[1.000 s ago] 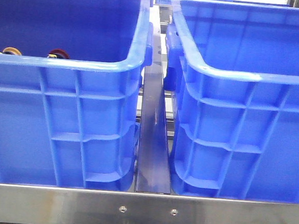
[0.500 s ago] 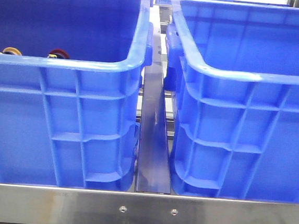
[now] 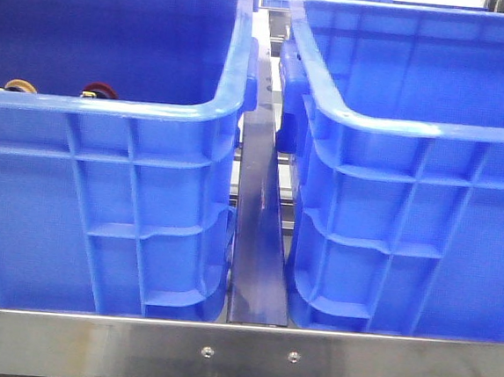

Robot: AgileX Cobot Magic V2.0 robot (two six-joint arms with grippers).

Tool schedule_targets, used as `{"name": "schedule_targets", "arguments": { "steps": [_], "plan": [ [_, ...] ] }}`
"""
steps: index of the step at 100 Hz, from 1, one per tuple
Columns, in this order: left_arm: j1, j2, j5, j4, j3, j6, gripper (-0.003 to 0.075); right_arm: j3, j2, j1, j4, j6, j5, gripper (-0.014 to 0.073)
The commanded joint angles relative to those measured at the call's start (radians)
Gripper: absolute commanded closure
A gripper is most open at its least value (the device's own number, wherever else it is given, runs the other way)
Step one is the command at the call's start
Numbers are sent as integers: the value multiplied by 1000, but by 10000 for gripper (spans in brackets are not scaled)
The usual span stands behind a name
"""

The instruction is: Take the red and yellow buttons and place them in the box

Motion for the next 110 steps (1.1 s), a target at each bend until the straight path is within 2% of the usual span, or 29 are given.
{"name": "schedule_targets", "arguments": {
  "steps": [1, 8, 13, 18, 33, 42, 74, 89, 110],
  "plan": [
    [1, 90, -35, -12, -79, -10, 738, 6, -23, -4, -7, -4, -79, 697],
    [1, 154, -20, -14, -114, -10, 713, 6, -23, -4, -7, -4, -79, 697],
    [1, 197, -12, -16, -137, -10, 661, 6, -23, -4, -7, -4, -79, 697],
    [1, 239, -3, -21, -157, -10, 584, 6, -23, -4, -7, -4, -79, 697],
    [1, 354, 28, -52, -217, 34, 270, 6, -23, -4, -7, -4, -79, 697],
    [1, 433, 71, -64, -260, 35, 173, 6, -23, -4, -7, -4, -79, 697],
    [-1, 767, 371, -115, -502, 50, 187, 6, -23, -4, -7, -4, -79, 697],
    [-43, 912, 464, -128, -625, 50, 188, 6, -23, -4, -7, -4, -79, 697],
    [-91, 1108, 574, -74, -792, 35, 188, 6, -23, -4, -7, -4, -79, 697]
  ]
}}
